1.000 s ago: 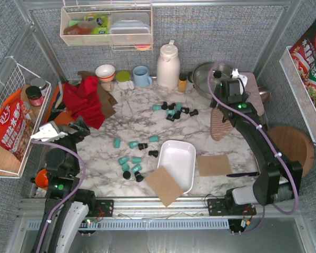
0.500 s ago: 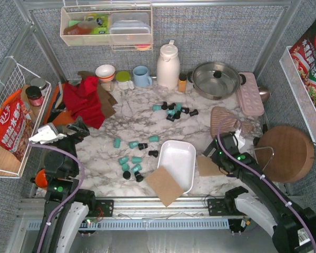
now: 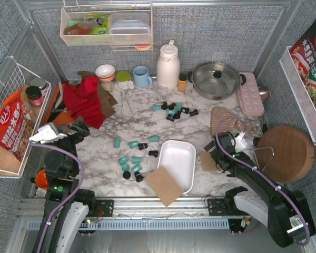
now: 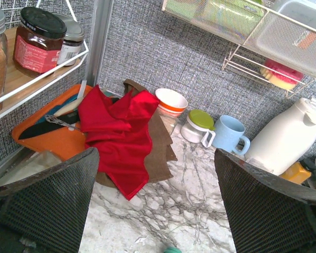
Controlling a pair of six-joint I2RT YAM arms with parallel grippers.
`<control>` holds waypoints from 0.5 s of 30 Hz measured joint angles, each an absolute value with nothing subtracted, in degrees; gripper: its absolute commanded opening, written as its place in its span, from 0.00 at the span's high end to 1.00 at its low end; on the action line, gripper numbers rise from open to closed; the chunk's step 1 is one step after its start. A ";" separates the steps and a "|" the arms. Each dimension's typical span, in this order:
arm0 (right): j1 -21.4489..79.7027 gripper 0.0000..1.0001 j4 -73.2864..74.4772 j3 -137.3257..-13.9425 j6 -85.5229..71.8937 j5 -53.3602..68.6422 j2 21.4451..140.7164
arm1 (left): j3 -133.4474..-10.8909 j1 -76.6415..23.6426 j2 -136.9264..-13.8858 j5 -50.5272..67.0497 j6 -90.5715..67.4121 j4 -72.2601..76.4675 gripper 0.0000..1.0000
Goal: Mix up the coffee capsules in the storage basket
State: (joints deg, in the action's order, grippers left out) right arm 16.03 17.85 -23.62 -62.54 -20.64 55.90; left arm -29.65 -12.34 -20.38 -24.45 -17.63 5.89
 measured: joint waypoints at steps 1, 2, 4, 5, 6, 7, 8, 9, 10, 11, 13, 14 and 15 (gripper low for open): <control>15.35 0.06 17.19 -23.88 -62.52 -21.54 56.88 | -29.65 -12.34 -20.38 -24.47 -17.63 5.89 0.01; 14.68 0.05 16.49 -24.10 -62.46 -22.52 57.82 | -29.65 -12.34 -20.38 -24.47 -17.63 5.89 0.01; 12.88 0.05 15.59 -24.53 -62.04 -24.32 59.46 | -29.58 -12.34 -20.40 -24.49 -17.63 5.89 0.01; 11.68 0.05 15.18 -24.82 -61.45 -25.23 60.29 | -29.56 -12.38 -20.45 -24.49 -17.63 5.89 0.01; 10.44 0.05 14.85 -25.10 -60.75 -25.98 61.06 | -29.56 -12.38 -20.56 -24.49 -17.63 5.89 0.01; 9.37 0.05 14.74 -25.41 -59.96 -26.68 61.73 | -29.56 -12.40 -20.69 -24.49 -17.63 5.89 0.01; 8.23 0.05 14.63 -25.80 -58.92 -27.20 62.57 | -29.56 -12.45 -20.86 -24.53 -17.63 5.91 0.01; 7.20 0.04 14.44 -26.26 -57.78 -27.83 63.53 | -29.56 -12.51 -21.06 -24.53 -17.63 5.89 0.01; 6.37 0.03 14.35 -26.76 -56.71 -28.21 64.47 | -29.56 -12.56 -21.26 -24.49 -17.63 5.87 0.01; 5.45 0.03 14.31 -27.49 -55.35 -28.47 65.65 | -29.56 -12.56 -21.45 -24.47 -17.63 5.87 0.01; 3.86 0.03 13.89 -29.23 -52.71 -28.51 68.16 | -29.56 -12.56 -21.91 -24.47 -17.61 5.87 0.01; 3.18 0.03 13.26 -30.06 -51.37 -28.16 69.32 | -29.58 -12.56 -22.15 -24.47 -17.61 5.82 0.01; 2.72 0.03 12.88 -30.85 -50.13 -27.66 70.26 | -29.69 -12.56 -22.41 -24.45 -17.61 5.69 0.01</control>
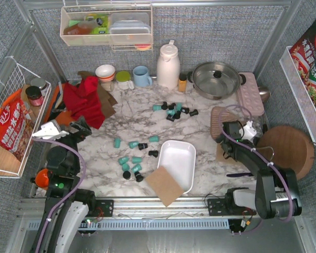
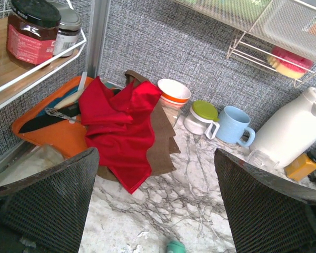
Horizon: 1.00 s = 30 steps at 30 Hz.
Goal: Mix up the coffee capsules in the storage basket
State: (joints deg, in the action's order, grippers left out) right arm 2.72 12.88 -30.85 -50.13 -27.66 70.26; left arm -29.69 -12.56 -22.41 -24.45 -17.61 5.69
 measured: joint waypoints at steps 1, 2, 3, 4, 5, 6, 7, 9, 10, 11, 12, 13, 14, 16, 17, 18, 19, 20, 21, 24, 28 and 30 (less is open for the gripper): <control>2.39 0.03 12.91 -31.86 -48.90 -27.09 71.16 | -29.87 -12.58 -22.72 -24.40 -17.61 5.45 0.01; 2.26 0.03 13.39 -33.17 -47.66 -26.55 71.85 | -30.15 -12.58 -23.07 -24.08 -17.61 5.19 0.01; 2.33 0.03 13.98 -34.70 -46.33 -26.13 72.23 | -30.44 -12.58 -23.46 -23.68 -17.61 5.04 0.01; 2.46 0.03 14.50 -36.12 -45.30 -25.80 72.25 | -30.70 -12.60 -23.90 -23.27 -17.61 5.04 0.01; 2.70 0.03 15.00 -37.50 -44.25 -25.61 71.88 | -30.98 -12.60 -24.51 -22.57 -17.58 4.99 0.01; 2.96 0.02 15.86 -38.74 -43.31 -25.47 71.02 | -31.31 -12.60 -25.23 -21.93 -17.58 4.93 0.01; 3.29 0.02 16.99 -39.83 -42.35 -25.47 69.67 | -31.73 -12.60 -26.09 -20.91 -17.58 4.73 0.01; 4.27 0.02 19.00 -41.47 -40.32 -25.65 66.17 | -32.58 -12.60 -27.97 -19.20 -17.54 4.03 0.01; 5.04 0.02 19.68 -42.11 -39.11 -25.82 64.07 | -33.17 -12.60 -29.02 -18.26 -17.52 3.36 0.01; 6.04 0.01 20.14 -42.52 -37.67 -25.96 61.93 | -33.87 -12.60 -30.15 -17.23 -17.43 2.63 0.01; 7.18 0.01 20.38 -42.72 -36.16 -26.09 59.92 | -34.52 -12.60 -31.24 -16.12 -17.39 2.02 0.01; 8.56 0.01 20.40 -42.70 -34.39 -26.30 57.91 | -35.11 -12.60 -32.32 -15.07 -17.43 1.61 0.01; 10.02 0.01 20.29 -42.50 -32.42 -26.52 56.05 | -35.79 -12.60 -33.63 -14.09 -17.52 1.13 0.01; 12.91 0.01 19.75 -41.45 -28.69 -27.31 53.17 | -37.30 -12.62 -36.82 -12.01 -18.61 0.08 0.01; 14.41 0.01 18.96 -40.49 -26.59 -27.94 51.96 | -37.98 -12.69 -38.28 -11.44 -19.25 -0.64 0.01; 15.77 0.01 18.24 -39.40 -24.51 -28.36 50.85 | -38.81 -12.95 -39.90 -10.72 -19.90 -1.67 0.01; 16.80 0.01 17.78 -38.20 -22.55 -28.60 49.74 | -39.68 -13.37 -41.58 -10.33 -20.32 -2.79 0.01; 17.52 0.01 17.52 -37.23 -21.19 -28.84 48.62 | -40.38 -13.93 -42.81 -10.28 -20.95 -3.92 0.01; 18.06 0.01 16.88 -36.14 -20.01 -28.80 47.27 | -41.12 -14.83 -43.79 -10.31 -21.47 -5.32 0.01; 19.44 0.01 14.15 -33.41 -17.30 -28.03 43.16 | -42.94 -19.07 -45.45 -11.49 -22.81 -8.71 0.01; 20.21 0.01 11.33 -30.61 -15.66 -27.09 37.69 | -44.56 -25.85 -46.92 -16.27 -25.12 -12.58 0.01; 20.21 0.01 10.92 -30.00 -15.11 -27.07 35.83 | -44.82 -29.56 -48.29 -18.87 -26.48 -14.24 0.01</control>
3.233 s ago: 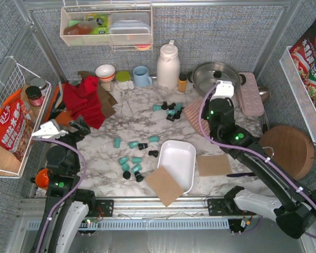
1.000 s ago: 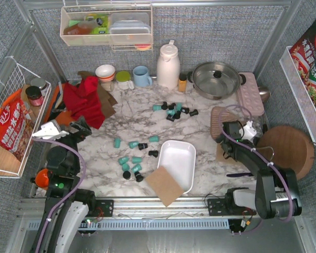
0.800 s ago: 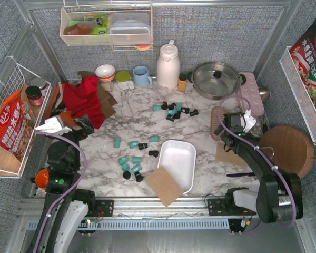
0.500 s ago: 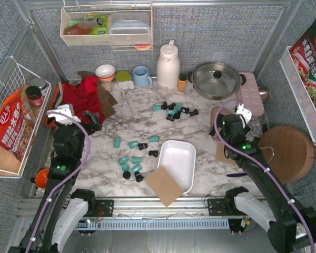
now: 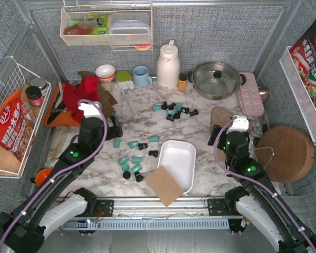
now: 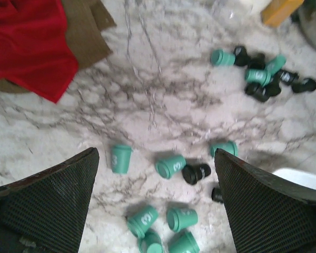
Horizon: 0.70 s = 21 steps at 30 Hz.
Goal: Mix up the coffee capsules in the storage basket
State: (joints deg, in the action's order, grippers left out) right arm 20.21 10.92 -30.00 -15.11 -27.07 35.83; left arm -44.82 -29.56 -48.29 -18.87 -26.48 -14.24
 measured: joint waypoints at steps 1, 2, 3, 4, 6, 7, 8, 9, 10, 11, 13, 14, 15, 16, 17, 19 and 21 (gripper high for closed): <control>20.25 0.01 10.92 -29.95 -15.07 -27.05 35.24 | -44.86 -31.53 -49.19 -20.36 -27.31 -15.20 0.01; 20.25 0.01 10.92 -29.93 -14.98 -27.09 34.63 | -44.88 -33.47 -50.17 -21.82 -27.97 -16.10 0.01; 20.25 0.01 10.87 -29.93 -14.81 -27.09 34.13 | -44.88 -35.46 -51.18 -23.16 -28.71 -16.99 0.01; 20.25 0.01 10.87 -29.93 -14.81 -27.11 33.89 | -44.99 -37.08 -51.99 -24.29 -29.19 -18.02 0.01; 20.25 0.01 10.83 -29.93 -14.74 -27.14 33.74 | -45.50 -40.23 -53.34 -26.26 -30.57 -19.97 0.01; 20.25 0.01 10.83 -29.93 -14.68 -27.14 33.93 | -45.87 -41.45 -53.82 -26.98 -31.18 -20.78 0.02; 20.25 0.01 10.83 -29.93 -14.68 -27.11 34.26 | -46.28 -42.65 -54.24 -27.42 -31.81 -21.39 0.03; 20.25 0.01 10.87 -30.00 -14.68 -27.11 34.54 | -46.68 -43.83 -54.59 -27.86 -32.23 -22.02 0.04; 20.25 0.01 10.92 -30.11 -14.70 -27.09 34.76 | -47.07 -45.25 -54.98 -28.14 -32.73 -22.65 0.05; 20.25 0.01 10.98 -30.26 -14.70 -27.09 35.07 | -47.37 -46.72 -55.37 -28.16 -33.28 -23.24 0.05; 20.25 0.01 11.00 -30.39 -14.72 -27.05 35.09 | -47.64 -49.45 -56.38 -28.05 -33.74 -24.64 0.09; 20.25 0.01 11.00 -30.39 -14.72 -26.87 35.00 | -47.64 -50.81 -56.95 -27.94 -34.17 -25.50 0.10; 20.25 0.01 11.00 -30.39 -14.72 -26.68 34.98 | -47.55 -52.07 -57.58 -27.53 -34.61 -26.02 0.10; 20.25 0.01 11.00 -30.39 -14.72 -26.41 34.96 | -47.44 -53.19 -58.24 -26.76 -34.70 -26.48 0.12; 20.25 0.01 10.98 -30.37 -14.72 -26.26 34.94 | -47.42 -54.04 -58.87 -25.96 -34.72 -27.20 0.13; 20.25 0.01 10.98 -30.33 -14.70 -24.93 34.85 | -47.35 -55.13 -59.92 -24.03 -34.96 -28.36 0.16; 20.27 0.01 10.94 -30.28 -14.68 -23.62 35.03 | -46.85 -55.83 -60.60 -21.93 -35.11 -28.45 0.17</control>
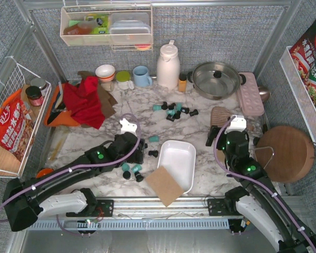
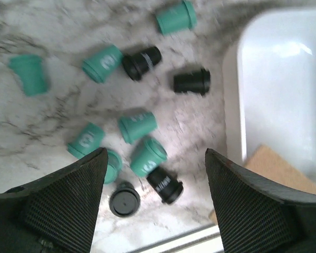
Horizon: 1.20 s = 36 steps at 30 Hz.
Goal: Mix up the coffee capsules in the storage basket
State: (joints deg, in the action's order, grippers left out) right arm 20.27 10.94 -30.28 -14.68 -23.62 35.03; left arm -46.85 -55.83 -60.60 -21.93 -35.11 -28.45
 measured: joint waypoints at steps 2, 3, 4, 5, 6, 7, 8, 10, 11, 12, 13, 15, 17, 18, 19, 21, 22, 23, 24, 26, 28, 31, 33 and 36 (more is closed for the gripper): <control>20.29 0.02 10.83 -30.28 -14.63 -22.37 35.59 | -45.67 -56.84 -60.77 -19.11 -35.14 -28.34 0.19; 20.29 0.01 10.66 -30.28 -14.52 -21.67 35.99 | -44.88 -57.36 -60.80 -17.50 -35.14 -28.08 0.19; 20.29 0.01 10.46 -30.28 -14.46 -21.15 36.47 | -43.99 -57.84 -60.77 -15.94 -35.14 -27.53 0.20; 20.29 0.01 10.39 -30.28 -14.46 -20.36 36.88 | -43.20 -58.26 -60.71 -14.72 -35.14 -27.00 0.20; 20.34 0.01 10.39 -30.28 -14.41 -20.01 37.19 | -42.24 -58.74 -60.47 -13.30 -35.14 -26.15 0.21; 20.36 0.01 10.33 -30.28 -14.44 -19.70 37.36 | -41.47 -59.13 -60.16 -12.05 -35.11 -25.36 0.21; 20.36 0.01 10.13 -30.28 -14.41 -19.14 37.52 | -40.58 -59.55 -59.72 -10.63 -35.11 -24.16 0.22; 20.36 0.01 9.93 -30.28 -14.41 -18.98 37.80 | -39.00 -60.03 -59.00 -7.90 -34.98 -21.65 0.22; 20.36 0.01 9.89 -30.28 -14.41 -18.85 37.91 | -38.30 -60.16 -58.83 -6.68 -34.85 -20.34 0.22; 20.36 0.01 9.78 -30.28 -14.44 -18.44 37.98 | -37.67 -60.25 -58.74 -5.63 -34.68 -19.11 0.23; 20.36 0.01 9.65 -30.28 -14.41 -18.06 38.04 | -37.17 -60.27 -58.74 -4.47 -34.61 -18.13 0.23; 20.38 0.01 9.56 -30.28 -14.44 -17.93 38.28 | -36.07 -60.31 -58.83 -2.13 -34.44 -15.73 0.24; 20.40 0.01 9.50 -30.28 -14.41 -17.56 38.72 | -35.11 -60.36 -59.16 0.21 -34.30 -13.39 0.24; 20.40 0.01 9.47 -30.28 -14.41 -17.56 38.92 | -34.76 -60.38 -59.35 1.02 -34.26 -12.56 0.24; 20.40 0.01 9.37 -30.28 -14.41 -17.54 39.07 | -34.44 -60.40 -59.59 2.04 -34.22 -11.79 0.25; 20.40 0.01 9.08 -30.28 -14.44 -17.21 39.48 | -33.78 -60.40 -60.07 3.77 -34.02 -10.44 0.25; 20.43 0.01 9.06 -30.28 -14.41 -16.91 39.70 | -33.54 -60.40 -60.20 4.56 -34.02 -10.15 0.25; 20.47 0.01 9.04 -30.28 -14.41 -16.60 39.86 | -33.21 -60.40 -60.20 5.06 -34.04 -9.65 0.25; 20.51 0.01 9.02 -30.28 -14.41 -16.51 39.94 | -32.93 -60.42 -60.20 5.58 -34.04 -9.23 0.25; 20.51 0.01 8.75 -30.28 -14.41 -16.49 39.97 | -32.27 -60.47 -60.20 6.63 -34.04 -8.38 0.25; 20.51 0.01 8.73 -30.28 -14.41 -16.49 39.97 | -31.59 -60.49 -60.18 7.53 -34.04 -7.55 0.25; 20.51 0.01 8.71 -30.28 -14.39 -16.40 40.21 | -30.63 -60.53 -60.14 8.14 -34.09 -6.44 0.25; 20.51 0.01 8.32 -30.28 -14.35 -16.27 41.19 | -30.13 -60.53 -60.16 8.71 -34.17 -5.96 0.25; 20.51 0.01 8.69 -30.30 -14.26 -16.08 42.09 | -29.52 -60.55 -60.31 8.99 -34.50 -4.91 0.27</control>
State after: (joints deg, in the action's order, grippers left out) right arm 20.51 8.69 -30.30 -14.26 -16.08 42.09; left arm -29.52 -60.55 -60.31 8.99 -34.50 -4.91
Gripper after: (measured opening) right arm 0.989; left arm 0.751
